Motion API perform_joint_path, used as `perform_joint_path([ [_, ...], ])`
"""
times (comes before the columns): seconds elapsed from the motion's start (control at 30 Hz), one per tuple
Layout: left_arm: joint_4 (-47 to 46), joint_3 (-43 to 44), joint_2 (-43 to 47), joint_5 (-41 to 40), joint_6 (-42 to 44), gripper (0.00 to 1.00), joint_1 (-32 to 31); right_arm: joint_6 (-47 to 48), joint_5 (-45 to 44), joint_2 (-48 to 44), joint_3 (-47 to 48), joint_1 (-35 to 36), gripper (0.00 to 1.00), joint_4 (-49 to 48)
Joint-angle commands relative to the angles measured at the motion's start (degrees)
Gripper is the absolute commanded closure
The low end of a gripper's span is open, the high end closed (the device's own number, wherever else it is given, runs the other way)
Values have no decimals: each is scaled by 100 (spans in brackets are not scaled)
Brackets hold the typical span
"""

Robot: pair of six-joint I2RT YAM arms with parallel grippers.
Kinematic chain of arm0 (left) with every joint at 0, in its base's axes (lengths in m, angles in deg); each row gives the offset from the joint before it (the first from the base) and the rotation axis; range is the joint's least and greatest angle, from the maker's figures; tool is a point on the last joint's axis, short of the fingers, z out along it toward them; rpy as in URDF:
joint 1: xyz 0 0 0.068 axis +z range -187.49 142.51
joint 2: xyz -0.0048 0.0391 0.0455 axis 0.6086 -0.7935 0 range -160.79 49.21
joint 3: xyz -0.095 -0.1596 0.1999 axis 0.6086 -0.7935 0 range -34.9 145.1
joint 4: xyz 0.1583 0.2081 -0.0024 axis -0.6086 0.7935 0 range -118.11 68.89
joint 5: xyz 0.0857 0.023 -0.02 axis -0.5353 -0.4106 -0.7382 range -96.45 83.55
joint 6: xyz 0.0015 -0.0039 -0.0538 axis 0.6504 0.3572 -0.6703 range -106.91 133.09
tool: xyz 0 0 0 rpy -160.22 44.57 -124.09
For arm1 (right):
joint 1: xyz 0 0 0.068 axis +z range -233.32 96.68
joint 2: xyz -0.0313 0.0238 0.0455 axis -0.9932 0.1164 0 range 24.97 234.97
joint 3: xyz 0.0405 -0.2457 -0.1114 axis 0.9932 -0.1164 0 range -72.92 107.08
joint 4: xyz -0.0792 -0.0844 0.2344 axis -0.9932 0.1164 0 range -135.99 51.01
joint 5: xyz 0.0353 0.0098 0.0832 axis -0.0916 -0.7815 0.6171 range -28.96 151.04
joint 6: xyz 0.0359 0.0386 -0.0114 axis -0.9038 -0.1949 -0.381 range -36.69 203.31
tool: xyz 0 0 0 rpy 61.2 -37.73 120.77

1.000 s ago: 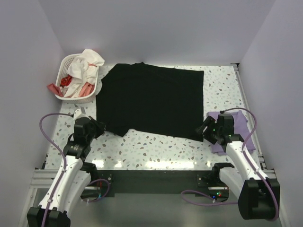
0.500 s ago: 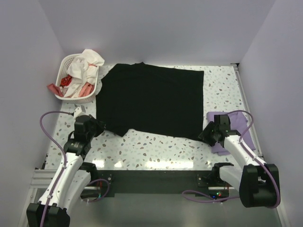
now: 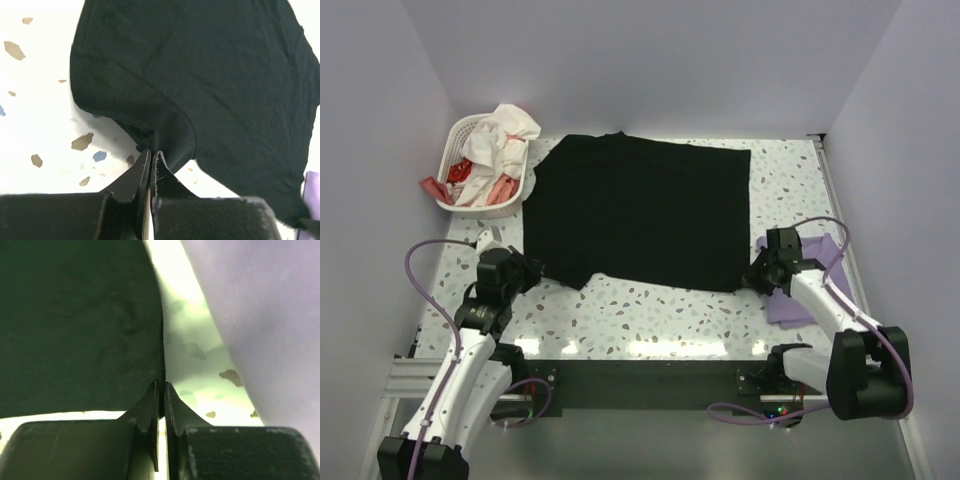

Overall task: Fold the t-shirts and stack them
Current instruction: Flatten the tshirt out

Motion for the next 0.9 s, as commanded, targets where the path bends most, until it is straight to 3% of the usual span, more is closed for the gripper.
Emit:
perform_joint_path([
  [0.0,-122,-269,48,242,29,100,-53,415,-428,-544,612,30,100,508],
  [0.1,-376,-489,5,348,-76,95,-289,608,-709,-660,946,13,100,772],
  [0.17,-430,-534,-144,173,-190,77,-674,679,-797,-660,1122,4,100,860],
  [0.27,-492,-456,-434,-239,-375,62,-1237,741,-588,-546,1219,12,100,790],
  [0.4,-98,70,-611,-731,-445,41,-1292,846,-639,-379,1421,-5,100,816],
  [0.5,298,616,-838,-1557,-559,36,-1283,846,-552,-326,1579,-23,100,790],
  [0.63,712,1267,-1531,-2453,-841,38,-1143,829,-253,-159,1694,-23,100,685],
  [0.73,634,1505,-2181,-2491,-806,41,-871,820,-96,-115,1668,-31,100,588],
  [0.87,64,1452,-2842,-2183,-613,47,-62,864,37,-185,1641,-23,100,526],
])
